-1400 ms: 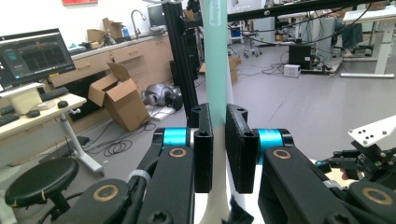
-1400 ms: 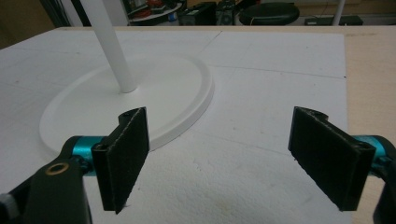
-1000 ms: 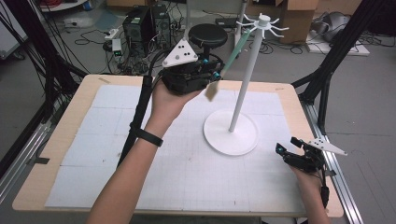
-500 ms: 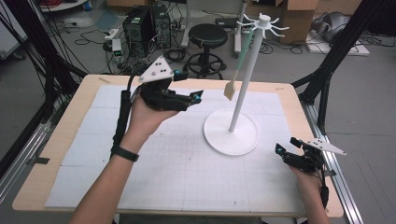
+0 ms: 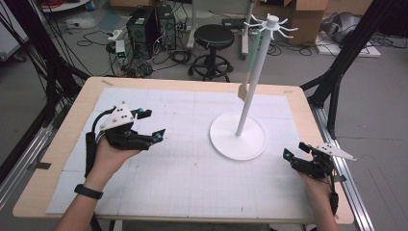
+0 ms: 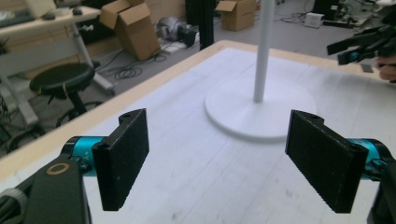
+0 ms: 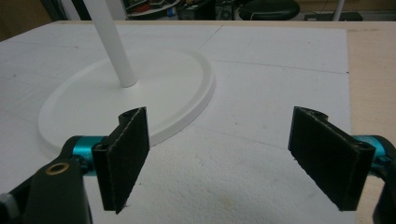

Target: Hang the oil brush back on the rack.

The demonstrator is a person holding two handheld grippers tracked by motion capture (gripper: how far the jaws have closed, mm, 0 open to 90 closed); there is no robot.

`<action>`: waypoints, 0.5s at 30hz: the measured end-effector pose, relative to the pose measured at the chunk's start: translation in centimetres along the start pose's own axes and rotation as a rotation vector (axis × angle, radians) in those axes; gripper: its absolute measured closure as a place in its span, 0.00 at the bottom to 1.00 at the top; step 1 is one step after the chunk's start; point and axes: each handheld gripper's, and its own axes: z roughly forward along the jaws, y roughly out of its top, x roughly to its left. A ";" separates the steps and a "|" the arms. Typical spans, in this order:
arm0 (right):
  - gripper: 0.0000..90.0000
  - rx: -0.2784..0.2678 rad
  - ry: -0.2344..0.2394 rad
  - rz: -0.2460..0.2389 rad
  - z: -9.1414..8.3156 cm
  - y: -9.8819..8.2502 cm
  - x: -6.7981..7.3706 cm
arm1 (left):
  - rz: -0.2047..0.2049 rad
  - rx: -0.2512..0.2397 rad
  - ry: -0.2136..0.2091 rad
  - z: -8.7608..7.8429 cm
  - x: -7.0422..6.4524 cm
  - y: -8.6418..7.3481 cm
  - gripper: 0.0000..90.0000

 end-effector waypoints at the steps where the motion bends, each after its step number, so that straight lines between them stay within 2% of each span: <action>1: 0.22 0.003 -0.001 -0.004 0.0 0.0 0.0 | -0.009 0.000 0.006 -0.3 0.3 -0.6 0.24; 4: 0.22 0.003 -0.002 -0.006 0.0 0.0 0.0 | -0.040 -0.013 -0.005 -1.1 1.0 -2.3 0.23; 9: 0.22 0.003 0.000 -0.001 -0.1 -0.1 0.1 | -0.078 -0.024 0.022 -2.0 1.7 -4.9 0.22; 11: 0.22 0.006 0.000 -0.005 -0.1 -0.1 0.1 | -0.074 0.018 0.042 -2.1 2.0 -5.6 0.22; 12: 0.22 0.008 0.001 -0.002 -0.1 -0.1 0.1 | -0.068 0.007 0.055 -2.2 2.1 -6.1 0.21; 15: 0.22 0.006 0.001 -0.002 -0.1 -0.1 0.1 | -0.090 0.013 0.065 -2.5 2.5 -7.2 0.21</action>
